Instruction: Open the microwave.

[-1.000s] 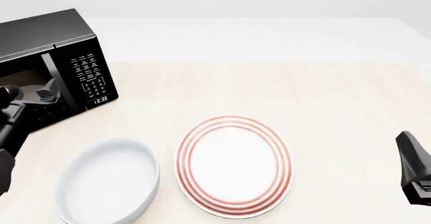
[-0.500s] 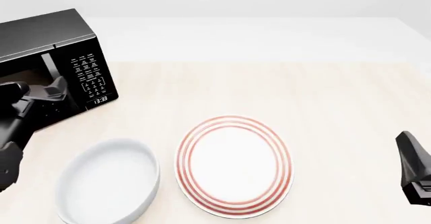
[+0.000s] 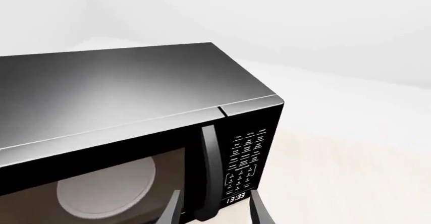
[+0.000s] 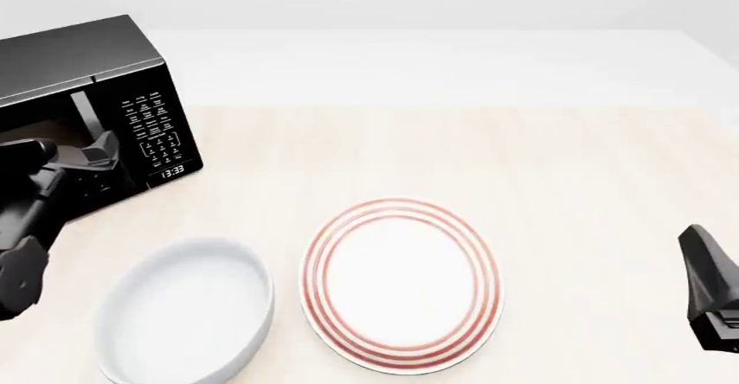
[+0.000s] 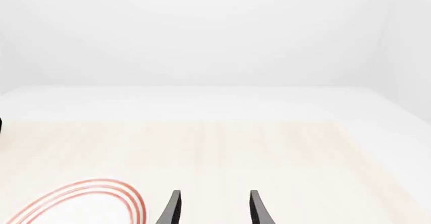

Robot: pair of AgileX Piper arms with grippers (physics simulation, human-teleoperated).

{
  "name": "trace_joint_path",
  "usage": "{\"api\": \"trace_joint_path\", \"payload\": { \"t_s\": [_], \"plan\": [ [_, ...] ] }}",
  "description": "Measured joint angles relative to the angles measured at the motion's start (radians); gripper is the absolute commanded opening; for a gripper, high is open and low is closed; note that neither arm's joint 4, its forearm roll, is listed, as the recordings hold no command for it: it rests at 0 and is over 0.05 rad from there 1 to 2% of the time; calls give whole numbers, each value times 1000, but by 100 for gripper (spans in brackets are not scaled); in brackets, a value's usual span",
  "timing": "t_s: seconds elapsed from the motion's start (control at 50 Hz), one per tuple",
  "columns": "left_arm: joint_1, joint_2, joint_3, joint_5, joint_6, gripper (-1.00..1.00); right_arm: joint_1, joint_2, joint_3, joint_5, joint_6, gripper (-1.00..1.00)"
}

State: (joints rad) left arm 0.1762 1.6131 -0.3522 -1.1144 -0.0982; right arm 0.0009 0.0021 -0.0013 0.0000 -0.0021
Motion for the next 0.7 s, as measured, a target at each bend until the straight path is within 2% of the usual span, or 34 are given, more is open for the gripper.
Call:
{"api": "trace_joint_path", "payload": {
  "t_s": [0.7],
  "plan": [
    [4,69,-36,-22,3,100,0,0,0,0,0,100]
  ]
}}
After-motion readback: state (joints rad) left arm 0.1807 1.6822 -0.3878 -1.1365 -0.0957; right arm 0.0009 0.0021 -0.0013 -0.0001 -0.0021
